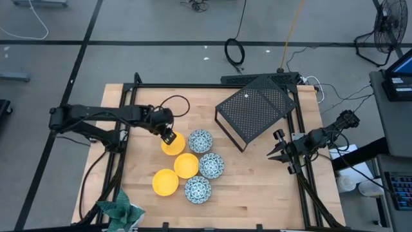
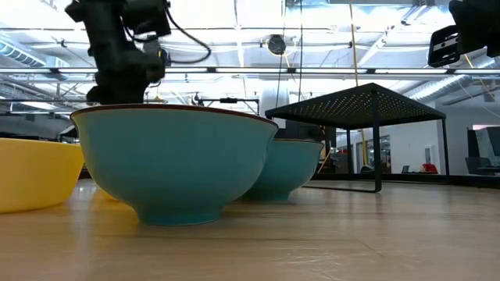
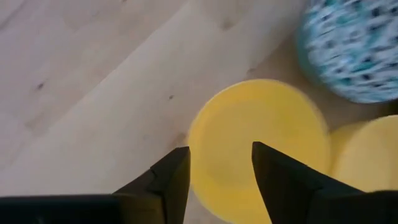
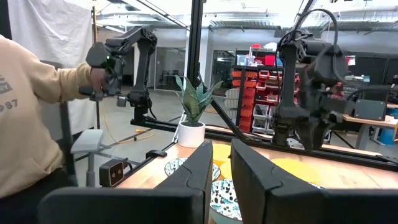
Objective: Pick & Place Mini bowls
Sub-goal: Put the top yellow bowl on the shelf
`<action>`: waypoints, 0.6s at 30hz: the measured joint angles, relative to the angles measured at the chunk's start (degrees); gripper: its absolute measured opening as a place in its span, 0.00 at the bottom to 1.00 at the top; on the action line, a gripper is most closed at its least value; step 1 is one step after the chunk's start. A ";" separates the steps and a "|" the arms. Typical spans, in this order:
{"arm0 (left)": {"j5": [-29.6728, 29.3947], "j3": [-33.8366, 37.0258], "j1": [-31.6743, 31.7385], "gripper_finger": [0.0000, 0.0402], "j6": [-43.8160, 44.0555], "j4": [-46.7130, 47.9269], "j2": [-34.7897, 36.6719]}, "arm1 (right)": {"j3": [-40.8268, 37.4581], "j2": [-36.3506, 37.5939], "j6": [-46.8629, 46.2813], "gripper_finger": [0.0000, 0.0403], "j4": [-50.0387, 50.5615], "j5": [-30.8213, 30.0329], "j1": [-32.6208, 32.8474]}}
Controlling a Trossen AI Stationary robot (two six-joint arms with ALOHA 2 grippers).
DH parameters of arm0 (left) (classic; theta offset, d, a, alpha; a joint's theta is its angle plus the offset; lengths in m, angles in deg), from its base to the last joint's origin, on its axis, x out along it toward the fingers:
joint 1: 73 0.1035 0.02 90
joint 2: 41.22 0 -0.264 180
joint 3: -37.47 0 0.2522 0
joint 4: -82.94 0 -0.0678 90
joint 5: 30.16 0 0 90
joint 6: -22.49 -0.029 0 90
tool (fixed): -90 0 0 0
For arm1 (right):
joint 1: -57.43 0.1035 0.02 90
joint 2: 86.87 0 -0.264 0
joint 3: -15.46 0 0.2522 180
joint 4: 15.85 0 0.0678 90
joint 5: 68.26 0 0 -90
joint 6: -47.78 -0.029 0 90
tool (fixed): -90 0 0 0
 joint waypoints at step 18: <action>-5.31 0.91 1.68 0.50 2.00 5.13 -7.51 | -0.01 0.01 0.00 0.11 -0.01 0.00 0.00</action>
